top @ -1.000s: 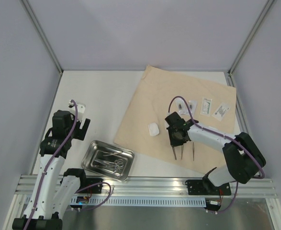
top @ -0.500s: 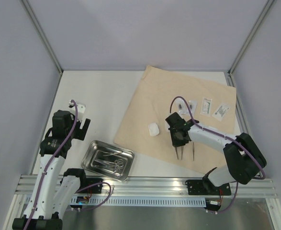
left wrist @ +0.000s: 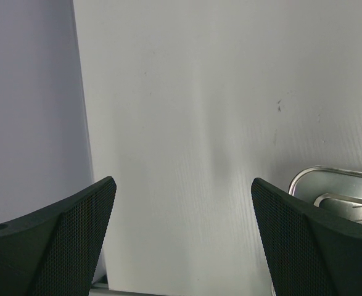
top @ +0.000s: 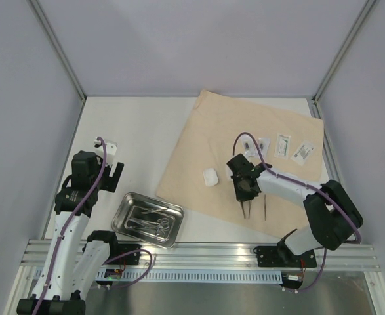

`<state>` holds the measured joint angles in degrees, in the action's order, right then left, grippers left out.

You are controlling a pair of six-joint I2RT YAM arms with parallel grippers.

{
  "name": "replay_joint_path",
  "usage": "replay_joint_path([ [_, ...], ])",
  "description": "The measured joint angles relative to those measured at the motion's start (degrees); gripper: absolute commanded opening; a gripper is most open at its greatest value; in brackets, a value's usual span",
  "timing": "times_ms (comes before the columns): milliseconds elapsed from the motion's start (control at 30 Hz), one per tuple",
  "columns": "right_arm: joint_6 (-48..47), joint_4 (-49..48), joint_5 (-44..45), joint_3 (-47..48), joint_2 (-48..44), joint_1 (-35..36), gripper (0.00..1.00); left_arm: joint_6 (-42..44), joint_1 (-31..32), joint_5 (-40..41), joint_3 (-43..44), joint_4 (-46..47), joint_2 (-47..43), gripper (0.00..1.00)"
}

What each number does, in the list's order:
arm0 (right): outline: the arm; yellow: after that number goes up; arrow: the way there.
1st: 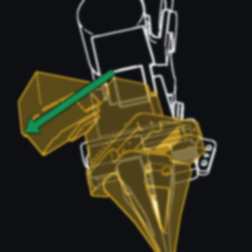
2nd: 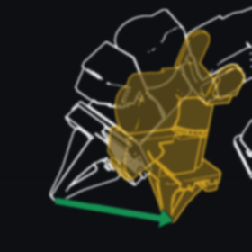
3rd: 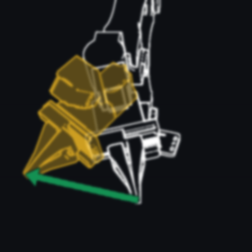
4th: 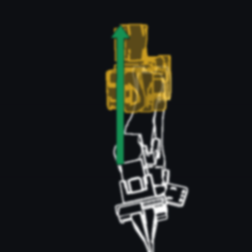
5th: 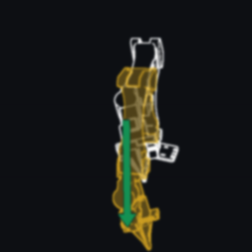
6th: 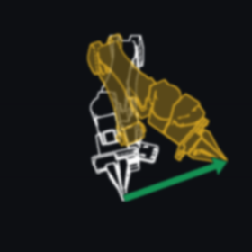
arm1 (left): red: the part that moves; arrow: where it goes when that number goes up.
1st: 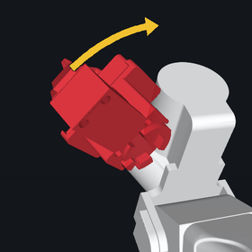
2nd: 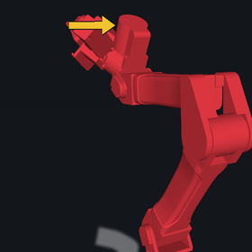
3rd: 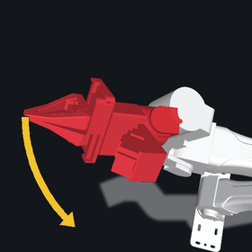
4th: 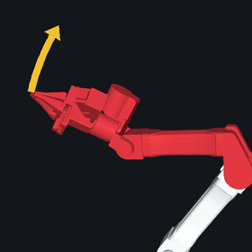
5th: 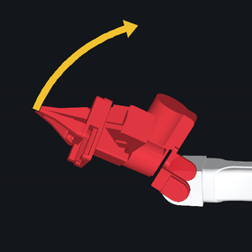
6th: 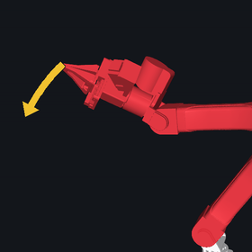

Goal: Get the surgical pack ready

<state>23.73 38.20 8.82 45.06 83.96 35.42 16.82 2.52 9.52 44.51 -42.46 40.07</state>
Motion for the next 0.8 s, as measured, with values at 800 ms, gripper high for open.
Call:
replay_joint_path([
  [800, -18.4, -3.0, 1.6, 30.4, 5.6, 29.4, 0.01, 0.0, 0.0, 1.7, 0.0, 0.0, 0.0, 1.0],
])
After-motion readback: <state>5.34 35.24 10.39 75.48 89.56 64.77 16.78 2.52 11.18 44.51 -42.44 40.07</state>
